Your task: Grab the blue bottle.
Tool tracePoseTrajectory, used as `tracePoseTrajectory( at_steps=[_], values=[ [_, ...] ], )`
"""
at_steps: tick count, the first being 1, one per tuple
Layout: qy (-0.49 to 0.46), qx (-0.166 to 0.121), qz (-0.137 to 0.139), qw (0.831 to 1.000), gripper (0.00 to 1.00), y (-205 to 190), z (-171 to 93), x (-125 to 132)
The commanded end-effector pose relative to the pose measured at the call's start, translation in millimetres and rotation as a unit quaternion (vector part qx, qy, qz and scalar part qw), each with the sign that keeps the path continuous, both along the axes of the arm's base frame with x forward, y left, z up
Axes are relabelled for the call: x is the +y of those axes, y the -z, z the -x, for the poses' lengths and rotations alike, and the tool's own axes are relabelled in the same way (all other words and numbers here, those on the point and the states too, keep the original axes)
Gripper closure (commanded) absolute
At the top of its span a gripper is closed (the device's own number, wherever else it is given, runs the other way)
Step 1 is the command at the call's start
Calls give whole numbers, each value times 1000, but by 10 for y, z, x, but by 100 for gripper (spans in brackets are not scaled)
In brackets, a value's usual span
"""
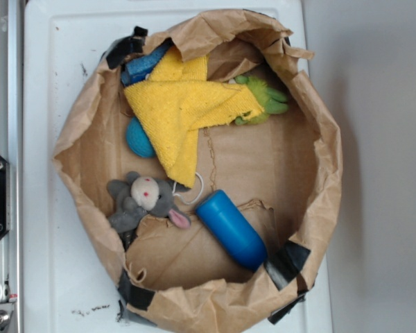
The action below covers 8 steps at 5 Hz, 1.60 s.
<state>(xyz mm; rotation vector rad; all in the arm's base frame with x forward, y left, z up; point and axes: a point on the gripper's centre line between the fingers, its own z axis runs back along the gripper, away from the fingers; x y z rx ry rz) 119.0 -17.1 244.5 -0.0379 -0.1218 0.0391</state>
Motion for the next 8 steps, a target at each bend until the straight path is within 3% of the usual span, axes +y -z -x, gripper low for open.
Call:
tracePoseTrajectory(
  at_steps=[1, 2, 3, 4, 6, 7, 8],
  values=[
    [0, 0, 0, 1000, 0, 0, 0, 0],
    [-17, -15, 8, 1000, 0, 39, -500, 14],
    [28, -48, 3, 998, 0, 40, -962, -7],
    [87, -79, 54, 992, 0, -99, -1357, -66],
    [87, -79, 54, 992, 0, -99, -1357, -66],
    [159, -36, 79, 983, 0, 228, -1564, -48],
    [193, -17, 71, 979, 0, 548, -1701, 47]
  ],
)
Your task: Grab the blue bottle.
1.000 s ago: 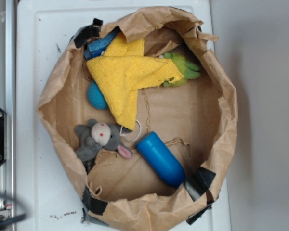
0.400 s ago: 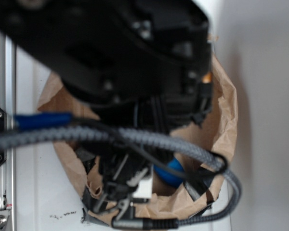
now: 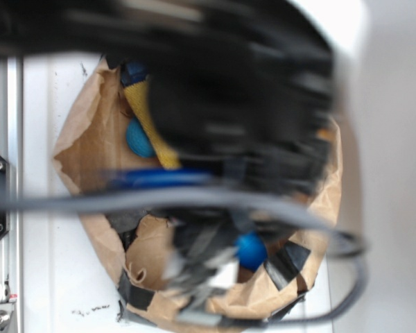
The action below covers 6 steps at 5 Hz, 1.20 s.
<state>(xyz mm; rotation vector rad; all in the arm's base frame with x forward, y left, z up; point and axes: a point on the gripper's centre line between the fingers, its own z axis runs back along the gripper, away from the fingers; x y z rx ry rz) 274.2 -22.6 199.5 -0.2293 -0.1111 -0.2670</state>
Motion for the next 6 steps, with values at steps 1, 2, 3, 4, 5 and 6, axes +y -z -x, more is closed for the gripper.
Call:
tracePoseTrajectory(
  at_steps=[1, 2, 3, 4, 5, 6],
  values=[
    [66, -24, -29, 997, 0, 312, -158, 221],
    [100, -49, -15, 994, 0, 390, -101, 345],
    [101, -67, -33, 992, 0, 639, -123, 446],
    [111, -64, -25, 991, 0, 884, -158, 361],
    [128, -73, 16, 989, 0, 951, -192, 163],
    [144, -78, 19, 986, 0, 998, -234, -22]
  ],
)
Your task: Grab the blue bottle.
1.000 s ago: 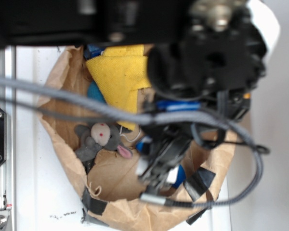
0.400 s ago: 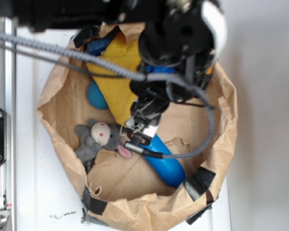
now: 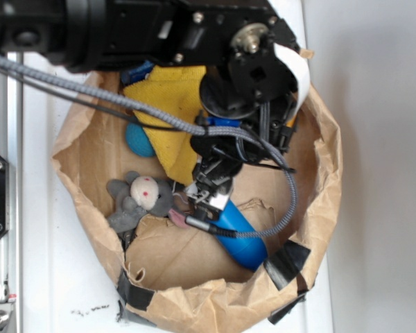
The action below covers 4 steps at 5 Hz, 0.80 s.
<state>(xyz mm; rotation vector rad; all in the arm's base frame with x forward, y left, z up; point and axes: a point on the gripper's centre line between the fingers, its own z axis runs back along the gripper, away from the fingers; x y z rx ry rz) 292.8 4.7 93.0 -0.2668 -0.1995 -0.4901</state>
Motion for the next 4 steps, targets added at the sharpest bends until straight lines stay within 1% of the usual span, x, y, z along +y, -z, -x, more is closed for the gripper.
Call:
tracePoseTrajectory(
  at_steps=[1, 2, 4],
  values=[
    [52, -38, -10, 998, 0, -12, -74, -579],
    [51, -57, -49, 996, 0, -2, -17, -630],
    [51, -57, -49, 996, 0, -2, -17, -630]
  ],
)
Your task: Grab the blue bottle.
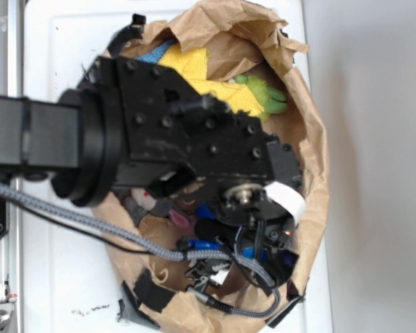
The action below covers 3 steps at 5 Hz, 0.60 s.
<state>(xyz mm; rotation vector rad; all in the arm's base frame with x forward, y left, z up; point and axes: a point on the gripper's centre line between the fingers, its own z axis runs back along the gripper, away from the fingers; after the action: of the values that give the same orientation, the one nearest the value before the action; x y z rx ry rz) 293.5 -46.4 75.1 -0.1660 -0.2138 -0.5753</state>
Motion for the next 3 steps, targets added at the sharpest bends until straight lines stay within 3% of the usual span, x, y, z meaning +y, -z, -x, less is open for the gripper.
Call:
tracePoseTrajectory(
  at_steps=[1, 3],
  values=[
    [17, -31, 1, 999, 0, -181, -10, -119],
    [52, -76, 12, 996, 0, 22, -155, -166]
  ],
)
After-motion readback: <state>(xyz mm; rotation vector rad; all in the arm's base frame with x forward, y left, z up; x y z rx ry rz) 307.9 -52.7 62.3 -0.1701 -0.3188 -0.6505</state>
